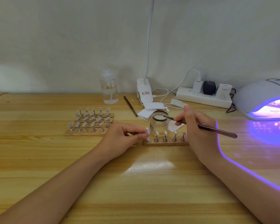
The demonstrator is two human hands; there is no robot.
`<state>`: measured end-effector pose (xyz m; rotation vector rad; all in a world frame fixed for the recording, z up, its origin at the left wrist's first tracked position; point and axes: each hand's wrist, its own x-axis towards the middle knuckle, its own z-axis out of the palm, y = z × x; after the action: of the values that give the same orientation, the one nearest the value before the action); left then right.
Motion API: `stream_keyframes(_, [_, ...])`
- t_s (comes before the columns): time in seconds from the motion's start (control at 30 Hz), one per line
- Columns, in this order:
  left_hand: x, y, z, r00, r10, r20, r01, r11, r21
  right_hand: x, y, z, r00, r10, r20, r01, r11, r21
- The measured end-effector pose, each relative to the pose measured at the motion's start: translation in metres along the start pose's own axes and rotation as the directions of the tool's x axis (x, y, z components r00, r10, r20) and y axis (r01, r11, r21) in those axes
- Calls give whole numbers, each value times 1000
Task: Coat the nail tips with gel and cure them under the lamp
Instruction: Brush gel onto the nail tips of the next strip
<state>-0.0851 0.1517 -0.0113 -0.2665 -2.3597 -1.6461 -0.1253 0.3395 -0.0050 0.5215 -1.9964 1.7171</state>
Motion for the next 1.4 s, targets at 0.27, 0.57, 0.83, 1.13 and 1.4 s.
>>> stream_keyframes(0.27, [0,-1,0,1000,6,1,-6,1000,12,-1,-2,1,1000,-3,15,3,1000,-12])
stream_keyframes(0.57, [1,-1,0,1000,14,1,-14,1000,10,-1,1,-3,997,-73,-6,73,997,-2])
stream_keyframes(0.83, [0,-1,0,1000,28,6,-28,999,30,-7,-5,0,991,-132,30,130,990,54])
stream_keyframes(1.13, [0,-2,0,999,45,22,-46,998,39,-16,-7,10,973,-168,157,172,985,-11])
stream_keyframes(1.4, [-2,3,0,1000,3,22,-4,999,40,-18,-7,12,971,-167,168,171,985,-7])
